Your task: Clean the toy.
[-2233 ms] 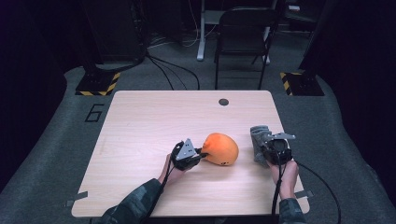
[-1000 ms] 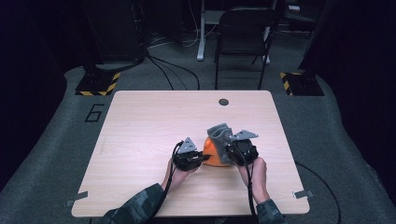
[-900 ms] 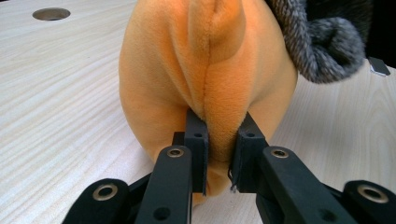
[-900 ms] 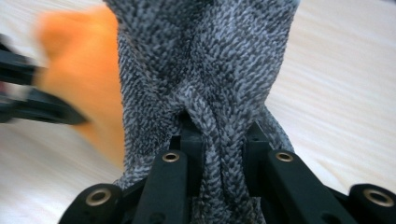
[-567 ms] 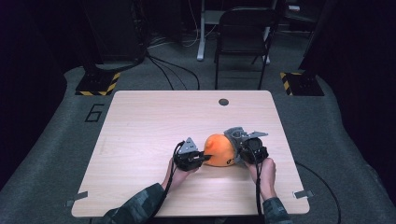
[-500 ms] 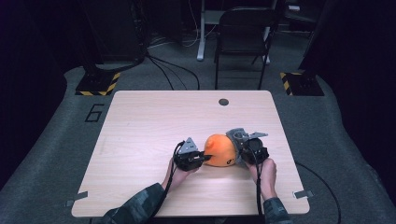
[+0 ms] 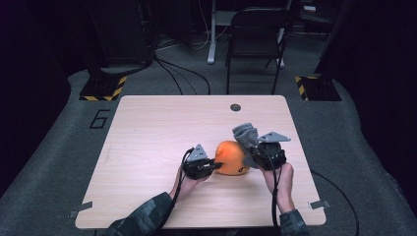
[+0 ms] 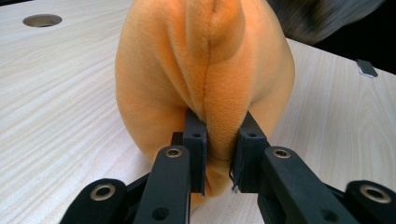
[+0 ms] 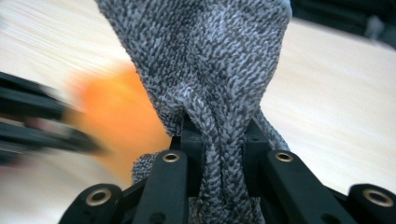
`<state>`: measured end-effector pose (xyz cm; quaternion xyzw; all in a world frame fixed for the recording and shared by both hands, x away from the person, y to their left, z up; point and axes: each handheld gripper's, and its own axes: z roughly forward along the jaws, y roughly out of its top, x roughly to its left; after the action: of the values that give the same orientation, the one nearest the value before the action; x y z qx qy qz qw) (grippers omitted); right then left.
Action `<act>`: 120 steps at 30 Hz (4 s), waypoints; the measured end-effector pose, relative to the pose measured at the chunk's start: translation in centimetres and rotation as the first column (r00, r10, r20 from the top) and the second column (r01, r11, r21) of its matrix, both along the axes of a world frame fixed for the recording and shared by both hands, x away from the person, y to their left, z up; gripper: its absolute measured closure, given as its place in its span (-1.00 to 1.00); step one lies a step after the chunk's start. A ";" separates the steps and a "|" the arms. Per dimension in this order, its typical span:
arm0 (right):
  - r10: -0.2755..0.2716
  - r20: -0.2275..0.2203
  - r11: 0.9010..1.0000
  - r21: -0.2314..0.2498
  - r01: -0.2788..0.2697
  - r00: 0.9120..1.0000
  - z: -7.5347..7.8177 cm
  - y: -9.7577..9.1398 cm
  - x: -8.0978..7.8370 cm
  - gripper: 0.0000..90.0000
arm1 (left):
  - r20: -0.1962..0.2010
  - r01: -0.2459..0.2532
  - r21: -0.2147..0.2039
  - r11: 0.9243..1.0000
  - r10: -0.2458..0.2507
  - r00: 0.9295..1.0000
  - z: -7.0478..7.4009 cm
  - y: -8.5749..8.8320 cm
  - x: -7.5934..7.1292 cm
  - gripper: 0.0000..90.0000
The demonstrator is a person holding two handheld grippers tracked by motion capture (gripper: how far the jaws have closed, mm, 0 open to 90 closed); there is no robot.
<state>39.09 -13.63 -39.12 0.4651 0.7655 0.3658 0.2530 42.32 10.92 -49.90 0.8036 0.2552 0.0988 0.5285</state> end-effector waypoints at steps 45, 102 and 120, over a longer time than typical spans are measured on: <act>-0.010 -0.053 0.993 -0.118 0.004 0.999 -4.4 1.2 1.7 0.72 | -0.007 0.035 0.007 0.999 -0.035 0.999 -0.1 0.3 0.4 0.17; -0.266 -0.165 0.962 -0.107 0.251 0.950 -6.3 -8.9 3.1 0.71 | 0.002 0.065 -0.001 0.998 -0.065 0.998 -2.4 0.7 1.3 0.69; -0.259 -0.166 0.963 -0.119 0.242 0.951 -6.5 -8.7 3.4 0.71 | 0.213 0.057 0.040 0.998 -0.064 0.975 7.0 2.4 -0.6 0.72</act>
<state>42.45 -22.28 -45.66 0.5766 0.7369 0.2493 0.2497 41.68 13.30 -42.90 0.8045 0.1704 0.1731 0.5421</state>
